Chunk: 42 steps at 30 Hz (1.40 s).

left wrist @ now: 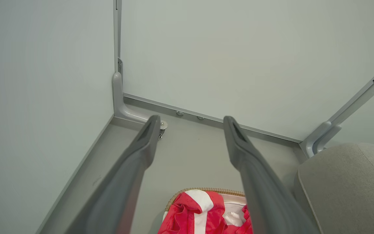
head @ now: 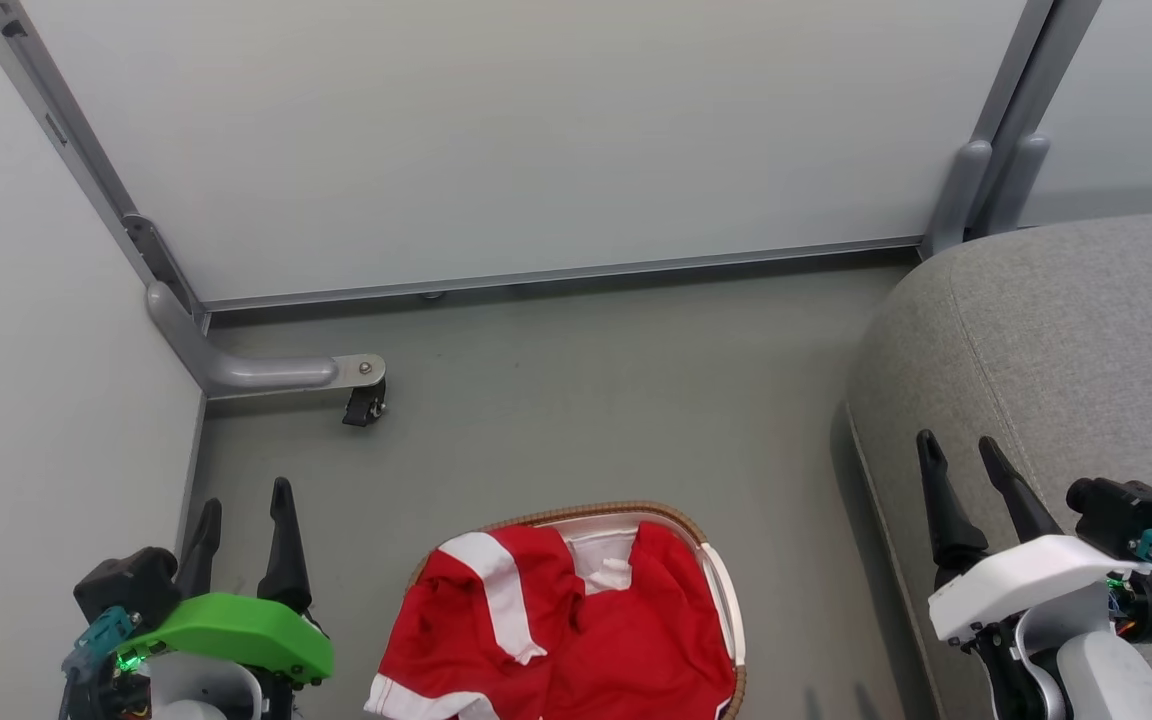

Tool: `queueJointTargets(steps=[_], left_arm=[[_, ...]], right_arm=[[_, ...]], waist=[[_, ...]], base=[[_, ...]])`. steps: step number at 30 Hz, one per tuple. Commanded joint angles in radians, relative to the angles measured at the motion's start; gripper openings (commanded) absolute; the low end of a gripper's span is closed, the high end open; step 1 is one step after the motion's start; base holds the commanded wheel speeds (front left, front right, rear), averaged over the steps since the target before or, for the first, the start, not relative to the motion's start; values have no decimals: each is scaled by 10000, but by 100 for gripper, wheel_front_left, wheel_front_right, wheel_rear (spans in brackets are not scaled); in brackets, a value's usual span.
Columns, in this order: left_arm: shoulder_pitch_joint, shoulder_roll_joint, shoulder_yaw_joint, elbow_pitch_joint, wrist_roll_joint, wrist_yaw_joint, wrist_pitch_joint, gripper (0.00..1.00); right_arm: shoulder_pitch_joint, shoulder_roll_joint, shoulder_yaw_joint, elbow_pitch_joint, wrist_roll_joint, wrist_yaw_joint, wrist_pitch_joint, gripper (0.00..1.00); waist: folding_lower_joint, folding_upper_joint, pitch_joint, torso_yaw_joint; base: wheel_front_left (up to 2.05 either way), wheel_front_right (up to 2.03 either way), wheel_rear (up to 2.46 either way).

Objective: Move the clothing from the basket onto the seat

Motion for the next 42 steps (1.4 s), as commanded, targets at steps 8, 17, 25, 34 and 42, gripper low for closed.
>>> queueJointTargets(steps=[8, 17, 25, 34, 42], left_arm=[[-108, 120, -45, -179, 899, 116, -282, 100], [77, 42, -26, -130, 1695, 157, -500, 100], [208, -50, 92, -172, 2312, 103, -669, 100], [260, -199, 107, 2, 2925, -168, -841, 100], [-447, -281, -105, 589, 3443, -431, -993, 100]], right_arm=[[-227, -25, 1, 41, -1108, 2, -278, 100], [-101, 65, -67, 203, -1928, 3, -492, 100], [-144, 169, -130, 360, -2503, 2, -671, 100], [-183, 167, -2, 359, -3212, 2, -849, 100], [-887, 258, 171, -49, -3743, 1, -983, 100]], waist=[[0, 0, 29, -25], [0, 0, 1, -31], [0, 0, 14, -74], [0, 0, 211, -144], [-1, 0, 1403, -526]], base=[[0, 0, 0], [0, 0, 0], [0, 0, 0], [0, 0, 0], [0, 0, 0]])
